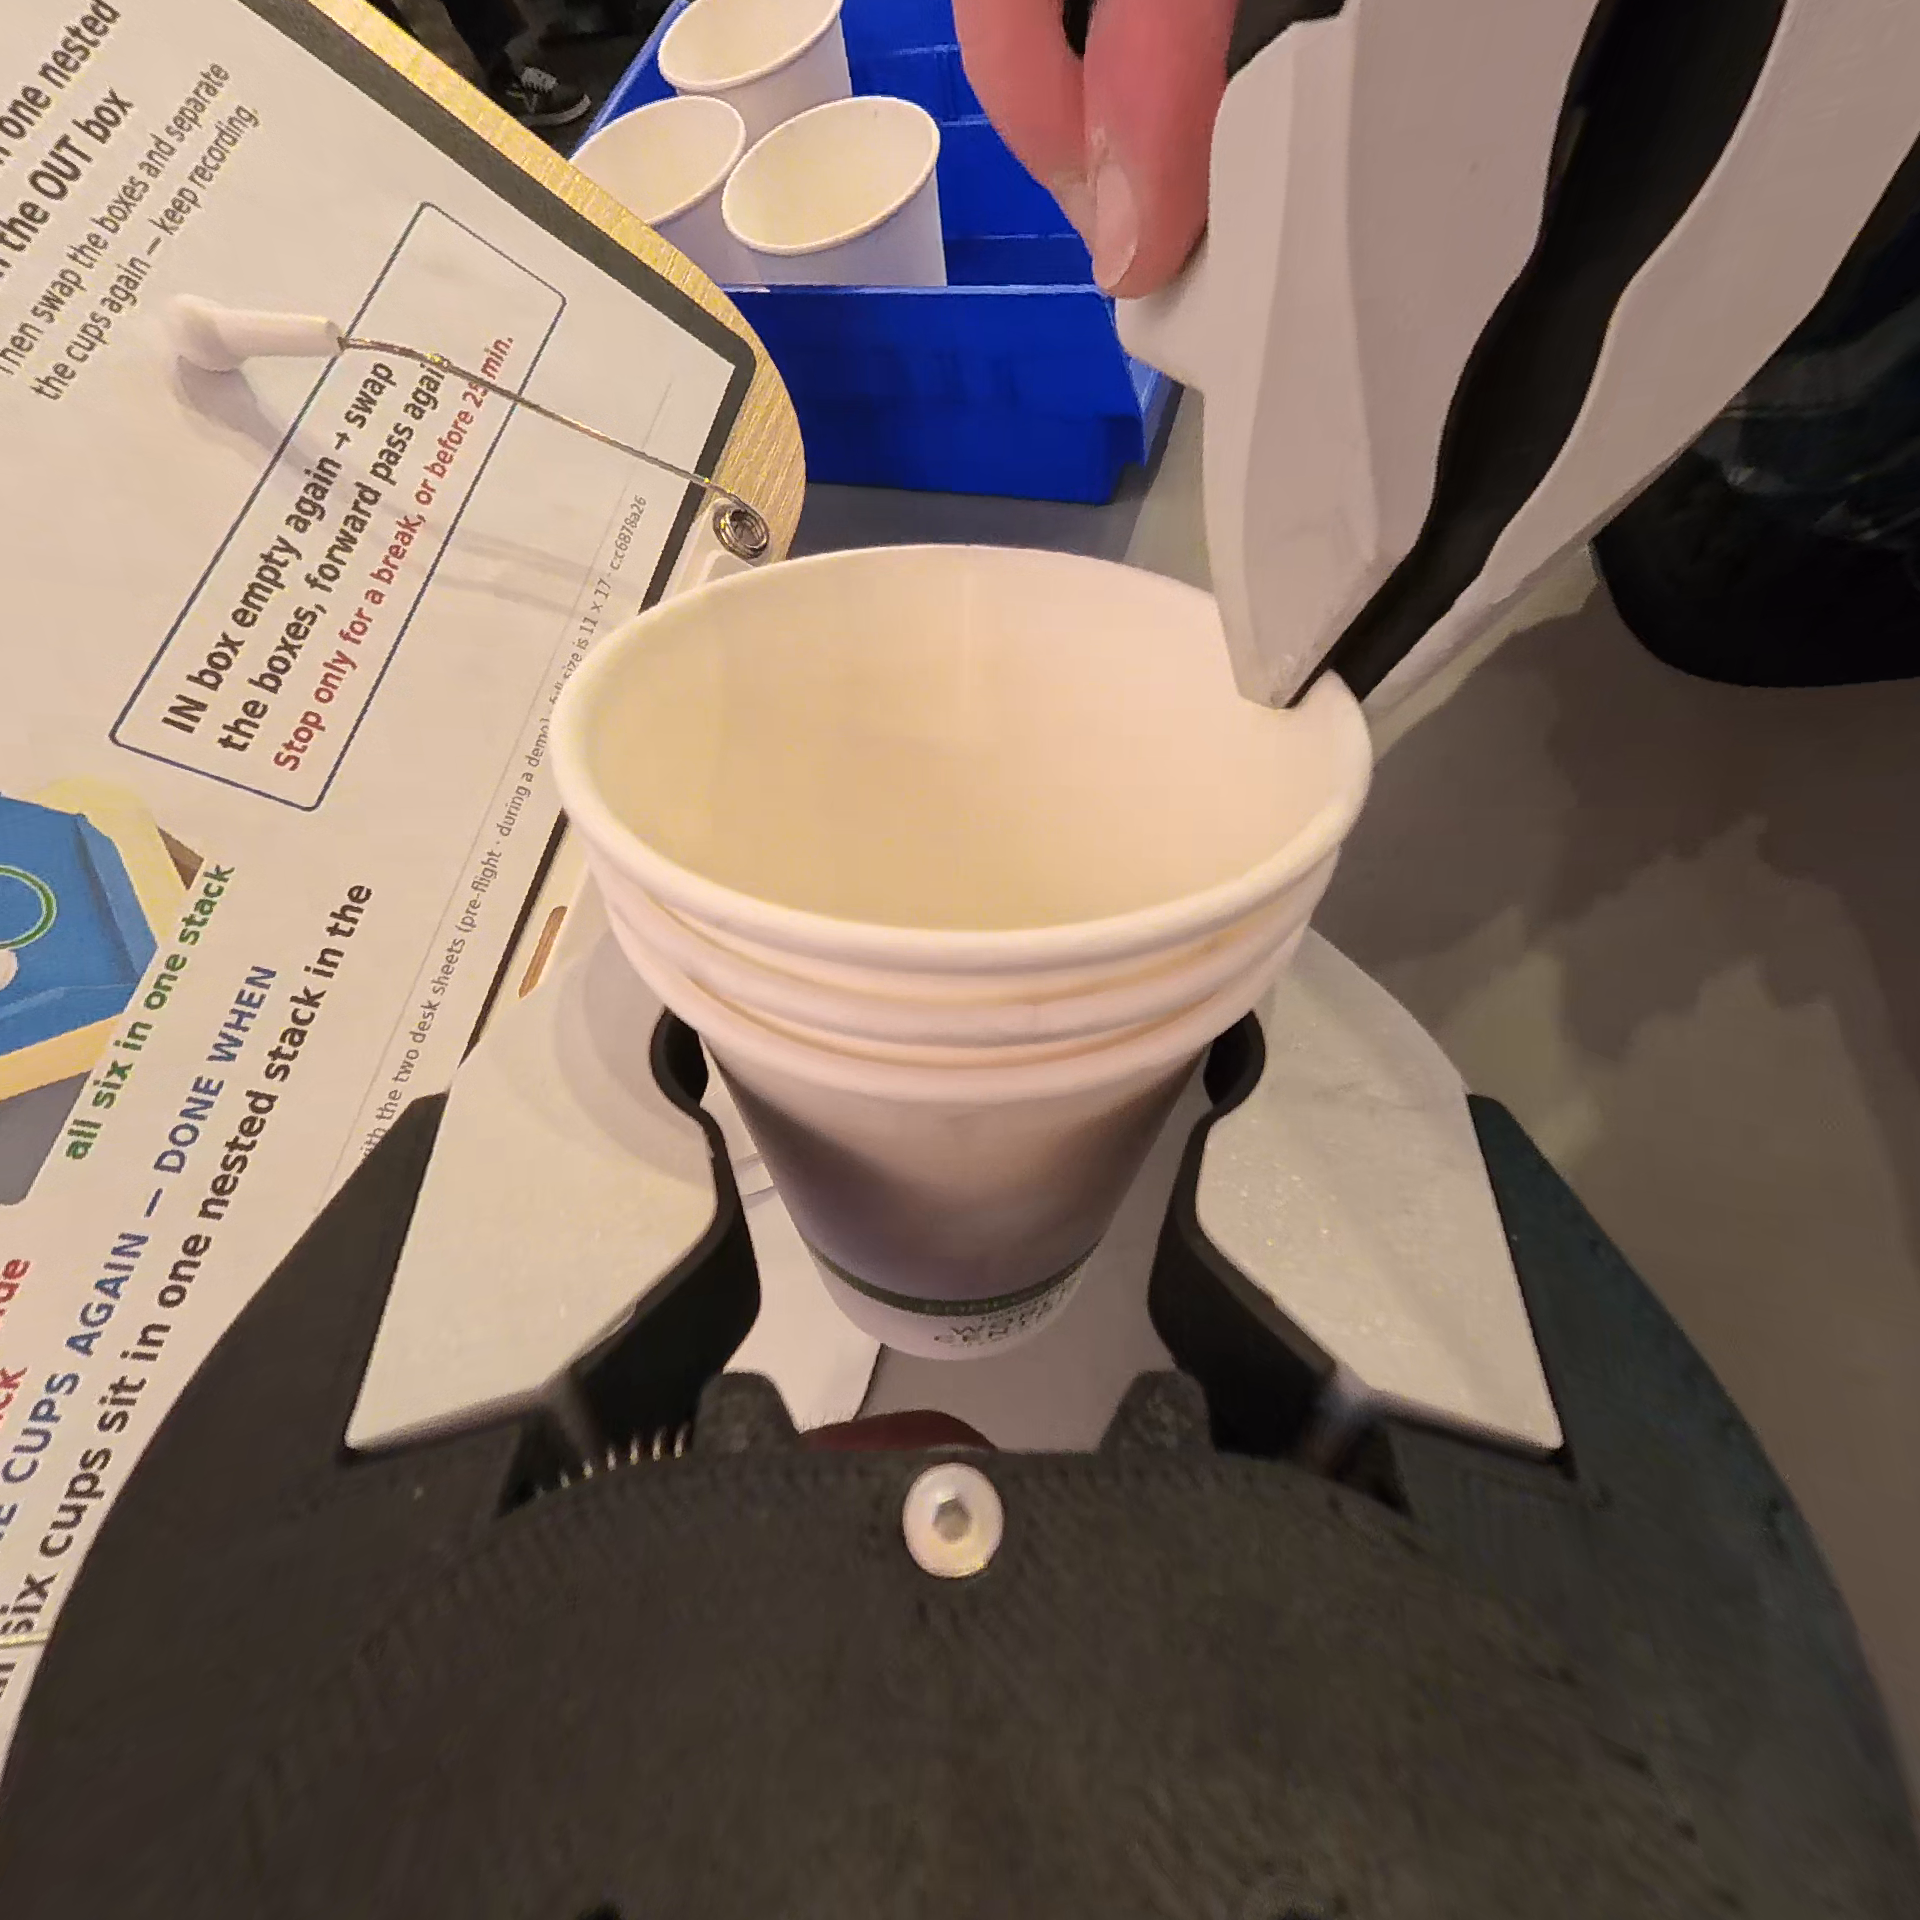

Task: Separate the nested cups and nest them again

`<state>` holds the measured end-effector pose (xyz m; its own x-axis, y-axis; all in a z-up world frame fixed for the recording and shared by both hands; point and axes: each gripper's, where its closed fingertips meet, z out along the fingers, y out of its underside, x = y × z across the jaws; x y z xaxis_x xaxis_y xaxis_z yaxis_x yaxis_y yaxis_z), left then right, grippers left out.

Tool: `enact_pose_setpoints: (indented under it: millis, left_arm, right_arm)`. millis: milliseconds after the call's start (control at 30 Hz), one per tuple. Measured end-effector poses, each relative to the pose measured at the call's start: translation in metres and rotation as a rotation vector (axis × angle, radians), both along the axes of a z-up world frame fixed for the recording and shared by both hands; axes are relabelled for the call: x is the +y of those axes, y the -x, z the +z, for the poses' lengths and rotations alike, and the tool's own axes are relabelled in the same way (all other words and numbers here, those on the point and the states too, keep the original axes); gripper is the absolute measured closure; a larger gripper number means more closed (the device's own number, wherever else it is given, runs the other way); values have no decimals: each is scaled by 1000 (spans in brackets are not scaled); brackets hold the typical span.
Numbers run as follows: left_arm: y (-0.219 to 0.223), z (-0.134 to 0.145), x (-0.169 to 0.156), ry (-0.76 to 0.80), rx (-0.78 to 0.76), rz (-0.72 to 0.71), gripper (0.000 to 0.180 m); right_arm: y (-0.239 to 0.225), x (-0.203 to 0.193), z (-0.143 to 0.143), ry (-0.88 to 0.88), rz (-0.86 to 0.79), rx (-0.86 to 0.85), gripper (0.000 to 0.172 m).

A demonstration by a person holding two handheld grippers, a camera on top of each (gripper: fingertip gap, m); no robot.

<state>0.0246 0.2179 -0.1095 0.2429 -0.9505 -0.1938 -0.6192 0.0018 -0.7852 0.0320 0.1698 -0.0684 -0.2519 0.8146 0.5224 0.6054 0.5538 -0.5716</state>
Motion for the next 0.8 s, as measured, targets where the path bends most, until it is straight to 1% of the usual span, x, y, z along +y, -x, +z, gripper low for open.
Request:
enact_pose_setpoints:
  millis: [800]
  left_arm:
    - [-2,-1,-4,1,7,-22,87]
  right_arm:
    - [2,-8,9,3,28,35,169]
